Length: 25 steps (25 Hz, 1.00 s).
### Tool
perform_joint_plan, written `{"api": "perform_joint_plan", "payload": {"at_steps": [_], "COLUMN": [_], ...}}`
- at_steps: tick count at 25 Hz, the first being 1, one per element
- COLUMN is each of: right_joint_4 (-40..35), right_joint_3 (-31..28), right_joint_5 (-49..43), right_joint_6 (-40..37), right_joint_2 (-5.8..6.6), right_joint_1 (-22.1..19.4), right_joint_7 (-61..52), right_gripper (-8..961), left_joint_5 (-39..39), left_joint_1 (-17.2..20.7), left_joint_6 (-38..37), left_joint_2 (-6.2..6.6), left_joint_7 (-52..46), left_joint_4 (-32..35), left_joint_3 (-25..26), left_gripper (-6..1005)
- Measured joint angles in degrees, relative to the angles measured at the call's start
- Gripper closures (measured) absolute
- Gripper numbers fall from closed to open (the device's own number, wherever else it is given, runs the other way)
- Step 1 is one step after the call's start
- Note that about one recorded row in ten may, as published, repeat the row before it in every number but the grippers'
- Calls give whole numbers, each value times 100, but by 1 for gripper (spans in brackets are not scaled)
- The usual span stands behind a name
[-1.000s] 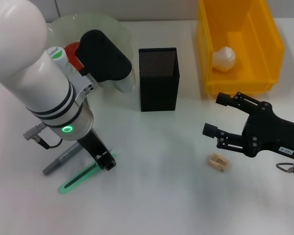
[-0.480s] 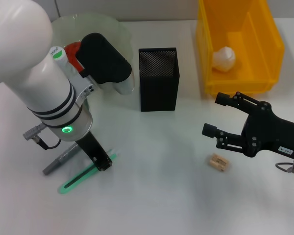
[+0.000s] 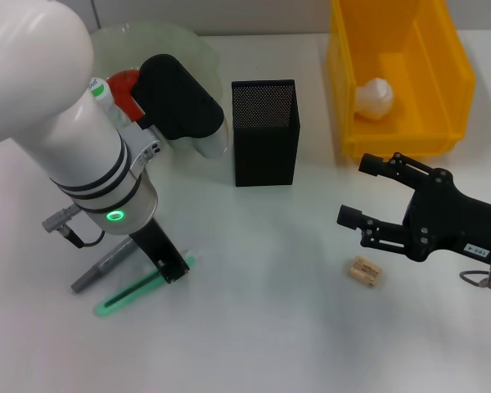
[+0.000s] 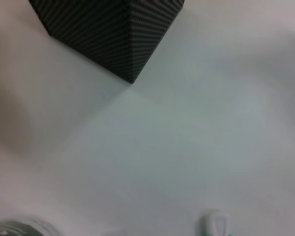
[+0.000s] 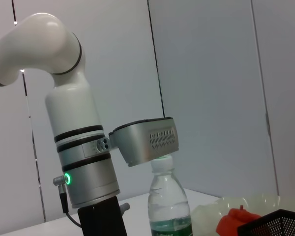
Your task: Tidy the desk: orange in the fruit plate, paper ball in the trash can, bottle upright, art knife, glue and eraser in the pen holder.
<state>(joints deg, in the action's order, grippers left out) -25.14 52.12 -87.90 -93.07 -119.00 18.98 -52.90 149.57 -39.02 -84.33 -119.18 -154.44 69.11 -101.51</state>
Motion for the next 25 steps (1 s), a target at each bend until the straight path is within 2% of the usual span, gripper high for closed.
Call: {"api": "perform_joint_plan", "payload": {"at_steps": [11,20,25], "right_joint_4": [0,6,9], "right_joint_3": [-39,-154,-210], "right_joint_5": [20,42,45], "right_joint_6": [-5,-33,-142], "right_joint_2": [0,-16,-13], "right_joint_1": [9,-136,-186], "right_joint_7": [18,35,37], "right_gripper": [106,106,106], "left_joint_5": [-14,-231,-509], "left_joint_1": [-70,-7,150], "left_joint_6": [8,92,386], "left_joint_2": [0,0,22], "left_joint_7": [5,307,622], "left_joint_4": [-25,979,1391], "left_joint_3": [4,284,658], "left_gripper": [817,811,808]}}
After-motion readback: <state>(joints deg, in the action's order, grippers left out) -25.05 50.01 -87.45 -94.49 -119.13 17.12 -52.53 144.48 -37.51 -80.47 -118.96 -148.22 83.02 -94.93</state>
